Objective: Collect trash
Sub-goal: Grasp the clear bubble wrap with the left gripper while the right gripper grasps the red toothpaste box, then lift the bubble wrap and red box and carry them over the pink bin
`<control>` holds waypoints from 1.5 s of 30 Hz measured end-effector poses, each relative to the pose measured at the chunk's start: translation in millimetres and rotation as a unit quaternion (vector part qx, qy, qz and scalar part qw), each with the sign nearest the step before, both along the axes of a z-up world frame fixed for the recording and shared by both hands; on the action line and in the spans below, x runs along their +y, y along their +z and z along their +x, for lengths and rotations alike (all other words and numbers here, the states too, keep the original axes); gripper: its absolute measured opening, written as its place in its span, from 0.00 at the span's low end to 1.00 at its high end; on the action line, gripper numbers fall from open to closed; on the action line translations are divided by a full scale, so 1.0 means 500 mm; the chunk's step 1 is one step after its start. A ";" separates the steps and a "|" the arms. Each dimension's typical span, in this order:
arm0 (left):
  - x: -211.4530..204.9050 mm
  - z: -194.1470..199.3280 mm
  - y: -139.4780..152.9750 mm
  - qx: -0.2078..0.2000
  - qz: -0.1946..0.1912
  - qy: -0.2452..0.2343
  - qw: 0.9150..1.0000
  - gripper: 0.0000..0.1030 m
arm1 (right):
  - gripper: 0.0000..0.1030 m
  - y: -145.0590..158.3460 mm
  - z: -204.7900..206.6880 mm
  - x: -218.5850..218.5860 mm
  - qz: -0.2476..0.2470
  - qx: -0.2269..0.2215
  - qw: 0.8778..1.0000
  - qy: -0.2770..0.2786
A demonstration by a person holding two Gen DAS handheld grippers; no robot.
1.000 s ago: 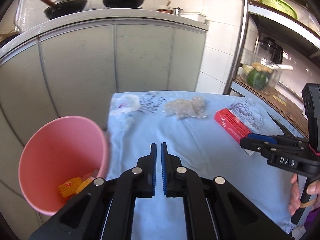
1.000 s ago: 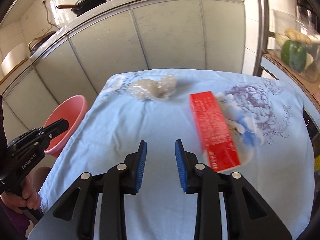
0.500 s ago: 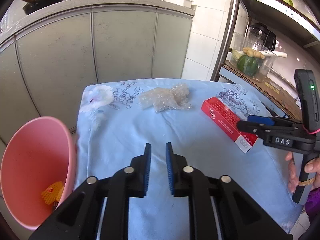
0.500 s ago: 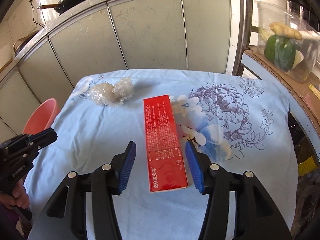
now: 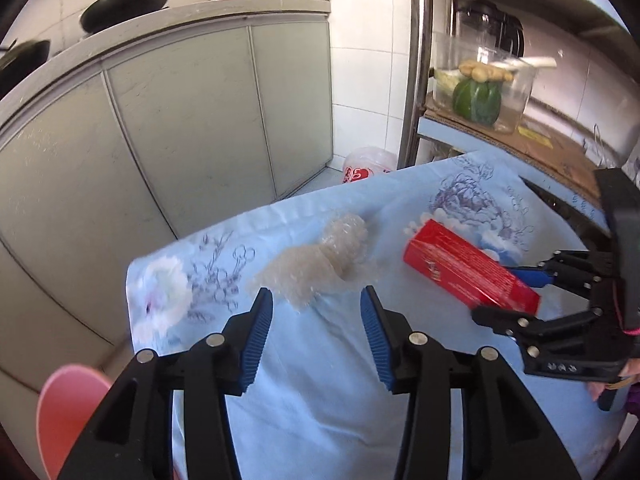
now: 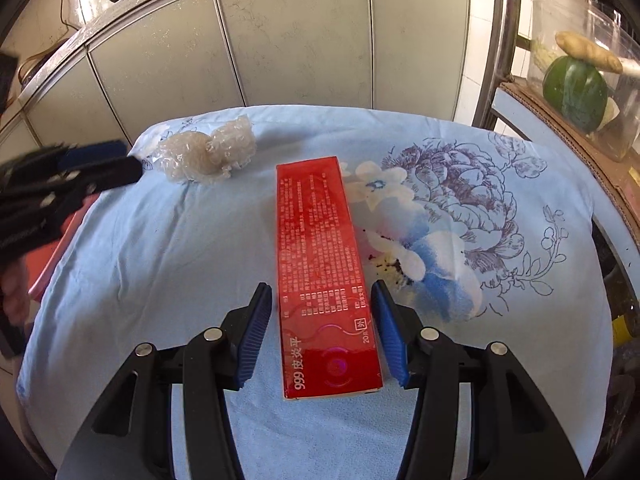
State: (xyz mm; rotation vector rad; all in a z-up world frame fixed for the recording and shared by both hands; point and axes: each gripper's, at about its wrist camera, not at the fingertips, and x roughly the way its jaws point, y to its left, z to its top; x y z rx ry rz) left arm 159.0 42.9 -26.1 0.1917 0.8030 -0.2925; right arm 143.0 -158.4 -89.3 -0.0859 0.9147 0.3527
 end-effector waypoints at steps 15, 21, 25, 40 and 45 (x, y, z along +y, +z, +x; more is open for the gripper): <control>-0.040 0.104 -0.046 0.018 0.068 -0.045 0.996 0.46 | 0.67 -0.005 -0.006 0.015 -0.008 -0.007 1.000 0.017; -0.048 0.083 -0.069 0.025 0.082 -0.058 0.995 0.46 | 0.68 -0.005 -0.006 0.002 0.020 -0.003 1.000 0.017; -0.054 0.069 -0.069 0.020 0.086 -0.053 0.995 0.43 | 0.68 -0.005 -0.002 -0.022 0.070 0.005 0.997 0.010; 0.001 -0.096 -0.025 0.013 -0.018 0.047 0.999 0.40 | 0.43 -0.010 -0.001 -0.035 0.080 0.003 0.997 -0.014; -0.003 -0.150 -0.014 0.007 -0.049 0.085 0.995 0.40 | 0.41 -0.010 -0.008 -0.012 0.052 -0.002 0.999 -0.005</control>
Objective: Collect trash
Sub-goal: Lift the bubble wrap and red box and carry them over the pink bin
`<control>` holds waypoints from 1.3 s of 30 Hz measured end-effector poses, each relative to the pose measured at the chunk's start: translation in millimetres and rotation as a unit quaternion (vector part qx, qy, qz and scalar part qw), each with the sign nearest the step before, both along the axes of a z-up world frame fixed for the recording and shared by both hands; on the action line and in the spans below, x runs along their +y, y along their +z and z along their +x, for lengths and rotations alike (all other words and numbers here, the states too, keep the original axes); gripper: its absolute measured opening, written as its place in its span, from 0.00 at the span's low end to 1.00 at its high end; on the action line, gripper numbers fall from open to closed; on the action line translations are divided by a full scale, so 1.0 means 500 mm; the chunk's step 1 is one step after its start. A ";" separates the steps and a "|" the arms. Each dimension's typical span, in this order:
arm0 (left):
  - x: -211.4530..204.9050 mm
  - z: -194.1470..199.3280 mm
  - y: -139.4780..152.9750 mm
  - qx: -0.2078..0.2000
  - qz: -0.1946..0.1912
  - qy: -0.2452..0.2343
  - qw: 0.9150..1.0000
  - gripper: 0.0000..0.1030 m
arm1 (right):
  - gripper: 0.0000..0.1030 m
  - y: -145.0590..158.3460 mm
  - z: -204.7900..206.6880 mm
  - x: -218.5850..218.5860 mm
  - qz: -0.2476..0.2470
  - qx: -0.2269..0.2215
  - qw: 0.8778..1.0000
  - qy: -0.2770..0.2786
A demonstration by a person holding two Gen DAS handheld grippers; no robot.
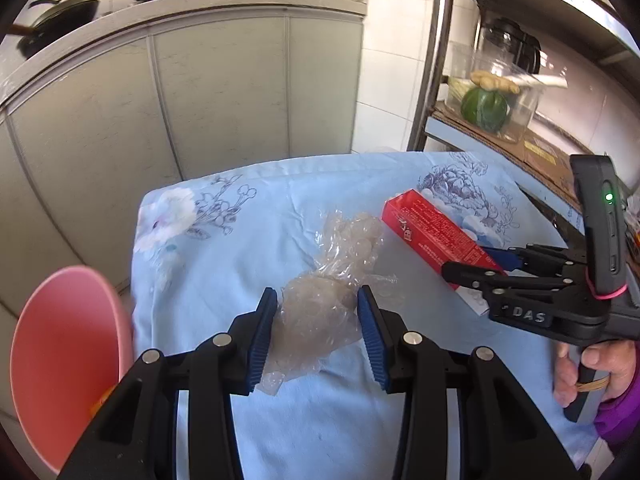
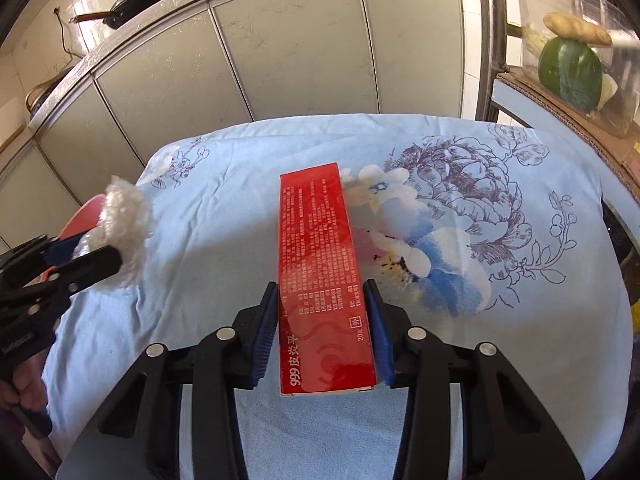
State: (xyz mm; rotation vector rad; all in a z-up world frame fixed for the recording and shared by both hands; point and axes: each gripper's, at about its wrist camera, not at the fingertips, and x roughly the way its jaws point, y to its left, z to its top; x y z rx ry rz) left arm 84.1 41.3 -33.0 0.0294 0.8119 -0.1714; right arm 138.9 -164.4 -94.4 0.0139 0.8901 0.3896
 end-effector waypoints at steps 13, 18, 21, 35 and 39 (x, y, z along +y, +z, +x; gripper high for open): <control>0.059 -0.123 0.039 -0.043 -0.021 0.102 0.994 0.40 | 0.40 0.015 -0.085 0.076 -0.020 -0.018 0.999 0.033; 0.086 -0.158 0.042 -0.054 -0.023 0.126 0.990 0.40 | 0.40 0.038 -0.125 0.123 0.000 -0.022 0.998 0.062; 0.101 -0.178 0.044 -0.063 -0.024 0.140 0.988 0.40 | 0.40 0.055 -0.149 0.160 0.002 -0.035 0.996 0.084; 0.199 -0.245 0.048 -0.088 -0.025 0.209 0.974 0.40 | 0.40 0.110 -0.188 0.289 0.000 -0.062 0.988 0.144; 0.224 -0.255 0.050 -0.094 -0.025 0.225 0.970 0.40 | 0.40 0.121 -0.189 0.325 0.001 -0.063 0.985 0.158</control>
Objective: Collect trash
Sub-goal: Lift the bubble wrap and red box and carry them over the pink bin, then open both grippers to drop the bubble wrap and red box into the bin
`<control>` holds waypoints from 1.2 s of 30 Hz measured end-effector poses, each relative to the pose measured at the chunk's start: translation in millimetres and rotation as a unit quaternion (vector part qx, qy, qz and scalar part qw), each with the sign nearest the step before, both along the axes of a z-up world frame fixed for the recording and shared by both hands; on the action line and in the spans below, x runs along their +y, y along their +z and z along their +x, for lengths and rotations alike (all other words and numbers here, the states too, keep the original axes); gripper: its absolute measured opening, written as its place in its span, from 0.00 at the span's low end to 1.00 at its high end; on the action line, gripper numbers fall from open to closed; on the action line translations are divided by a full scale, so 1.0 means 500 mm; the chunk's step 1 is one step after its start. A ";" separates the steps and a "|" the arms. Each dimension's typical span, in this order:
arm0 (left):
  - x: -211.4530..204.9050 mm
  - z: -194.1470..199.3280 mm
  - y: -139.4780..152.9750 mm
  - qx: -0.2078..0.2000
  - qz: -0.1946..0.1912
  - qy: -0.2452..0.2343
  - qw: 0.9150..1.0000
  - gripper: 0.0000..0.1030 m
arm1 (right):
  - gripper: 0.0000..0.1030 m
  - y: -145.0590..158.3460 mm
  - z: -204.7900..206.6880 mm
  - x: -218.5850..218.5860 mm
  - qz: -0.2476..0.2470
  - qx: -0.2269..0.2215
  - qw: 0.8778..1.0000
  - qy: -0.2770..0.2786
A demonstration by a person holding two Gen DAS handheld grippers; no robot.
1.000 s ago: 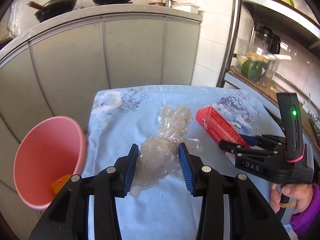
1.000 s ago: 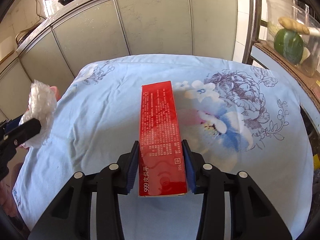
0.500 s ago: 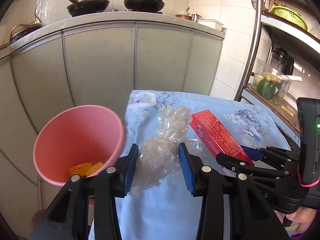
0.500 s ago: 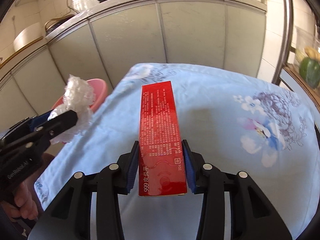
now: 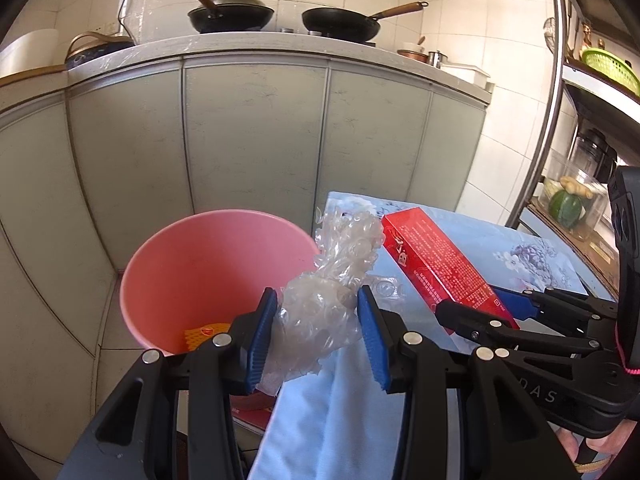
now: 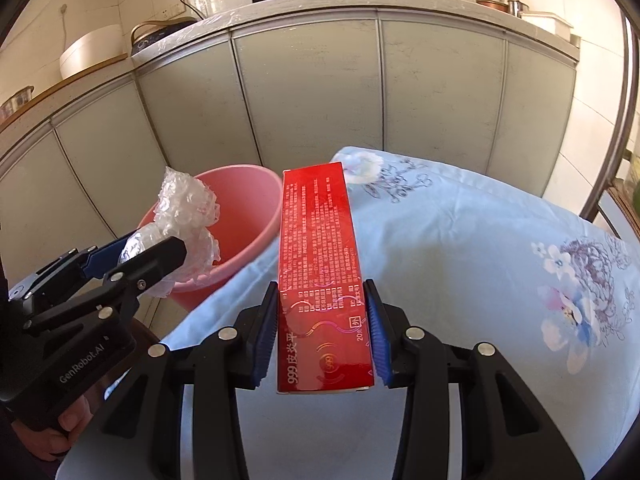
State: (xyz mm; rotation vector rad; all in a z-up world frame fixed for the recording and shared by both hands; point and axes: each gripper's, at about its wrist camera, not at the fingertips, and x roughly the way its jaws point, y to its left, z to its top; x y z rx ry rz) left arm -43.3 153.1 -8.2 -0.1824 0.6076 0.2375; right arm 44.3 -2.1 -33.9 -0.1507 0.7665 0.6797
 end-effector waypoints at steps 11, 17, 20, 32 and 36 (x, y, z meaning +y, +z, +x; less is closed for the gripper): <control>0.079 -0.012 -0.006 -0.003 -0.010 0.049 0.999 0.40 | 0.40 0.016 0.004 0.093 -0.006 -0.004 0.999 0.034; 0.127 -0.007 -0.018 0.001 -0.018 0.073 0.997 0.40 | 0.40 0.016 0.011 0.137 -0.012 -0.006 0.999 0.050; 0.147 -0.008 -0.026 0.004 -0.022 0.081 0.996 0.40 | 0.40 0.015 0.017 0.159 -0.014 -0.005 0.998 0.056; 0.209 0.021 -0.062 0.026 -0.020 0.107 0.994 0.40 | 0.40 -0.008 0.051 0.248 -0.022 0.015 0.997 0.076; 0.228 0.042 -0.078 0.036 -0.022 0.112 0.993 0.40 | 0.40 -0.018 0.064 0.268 -0.030 0.022 0.996 0.078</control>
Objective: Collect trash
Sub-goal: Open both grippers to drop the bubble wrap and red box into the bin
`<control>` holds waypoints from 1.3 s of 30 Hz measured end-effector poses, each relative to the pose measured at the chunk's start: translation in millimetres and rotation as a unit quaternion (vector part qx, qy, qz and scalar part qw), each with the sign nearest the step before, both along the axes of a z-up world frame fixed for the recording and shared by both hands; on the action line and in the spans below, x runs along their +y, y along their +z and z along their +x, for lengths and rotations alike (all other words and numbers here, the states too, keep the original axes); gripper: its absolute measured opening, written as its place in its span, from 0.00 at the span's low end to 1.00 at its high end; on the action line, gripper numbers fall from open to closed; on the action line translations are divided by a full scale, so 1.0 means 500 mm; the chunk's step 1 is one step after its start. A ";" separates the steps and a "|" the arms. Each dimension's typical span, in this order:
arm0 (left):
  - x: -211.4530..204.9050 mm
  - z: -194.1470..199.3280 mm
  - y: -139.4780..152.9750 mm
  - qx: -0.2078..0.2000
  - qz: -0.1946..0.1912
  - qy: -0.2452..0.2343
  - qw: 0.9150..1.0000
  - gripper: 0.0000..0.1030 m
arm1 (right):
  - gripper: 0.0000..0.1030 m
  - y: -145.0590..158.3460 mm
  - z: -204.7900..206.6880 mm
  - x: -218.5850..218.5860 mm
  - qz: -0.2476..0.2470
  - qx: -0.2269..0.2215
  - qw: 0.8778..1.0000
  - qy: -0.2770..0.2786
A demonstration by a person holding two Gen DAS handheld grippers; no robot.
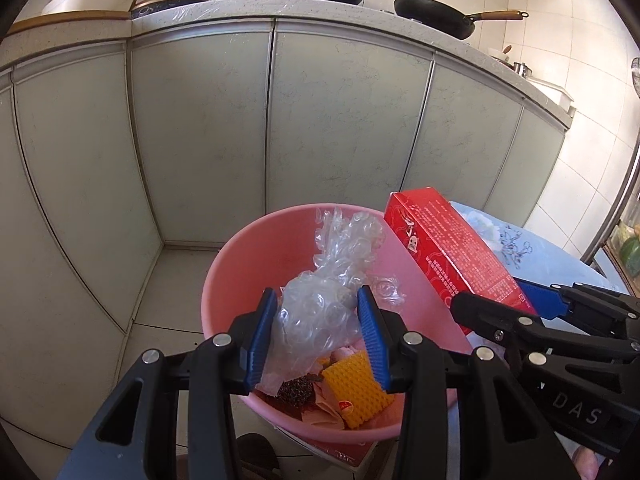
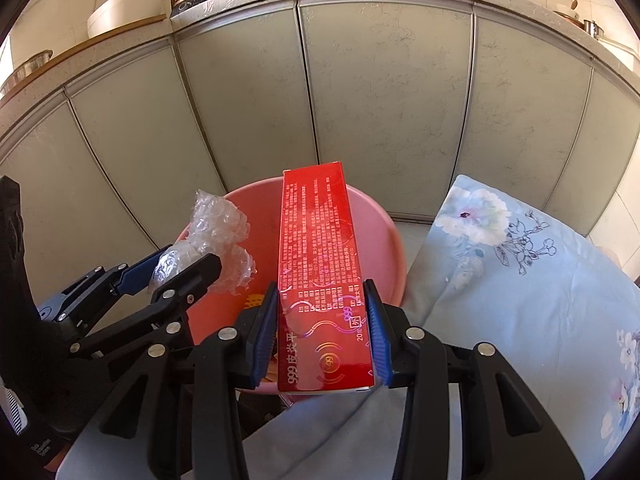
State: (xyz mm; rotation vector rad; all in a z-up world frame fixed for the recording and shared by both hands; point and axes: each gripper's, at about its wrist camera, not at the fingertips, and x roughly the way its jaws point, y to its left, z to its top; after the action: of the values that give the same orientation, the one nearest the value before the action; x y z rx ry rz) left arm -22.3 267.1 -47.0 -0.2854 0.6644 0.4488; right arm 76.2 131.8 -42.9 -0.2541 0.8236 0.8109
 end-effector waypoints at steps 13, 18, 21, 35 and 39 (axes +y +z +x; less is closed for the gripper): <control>0.032 0.051 -0.043 0.036 -0.005 0.015 0.999 0.40 | 0.40 -0.039 0.038 0.035 -0.023 0.018 1.000 -0.004; 0.041 0.065 -0.064 0.050 -0.009 0.023 0.998 0.41 | 0.40 -0.055 0.043 0.048 -0.032 0.024 0.999 0.001; 0.042 0.072 -0.073 0.055 -0.011 0.022 0.998 0.41 | 0.40 -0.061 0.047 0.053 -0.033 0.026 0.999 0.000; 0.027 0.092 -0.092 0.074 -0.007 0.012 0.997 0.46 | 0.41 -0.070 0.064 0.045 -0.024 0.033 0.999 -0.002; 0.020 0.096 -0.092 0.077 -0.007 0.005 0.997 0.53 | 0.41 -0.069 0.069 0.040 -0.022 0.035 0.999 -0.004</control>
State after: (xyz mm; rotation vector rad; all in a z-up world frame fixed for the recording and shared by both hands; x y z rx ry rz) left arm 25.8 277.2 -93.1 -0.2695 0.8173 0.4781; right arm 110.6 151.7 -77.6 -0.2618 0.9091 0.7986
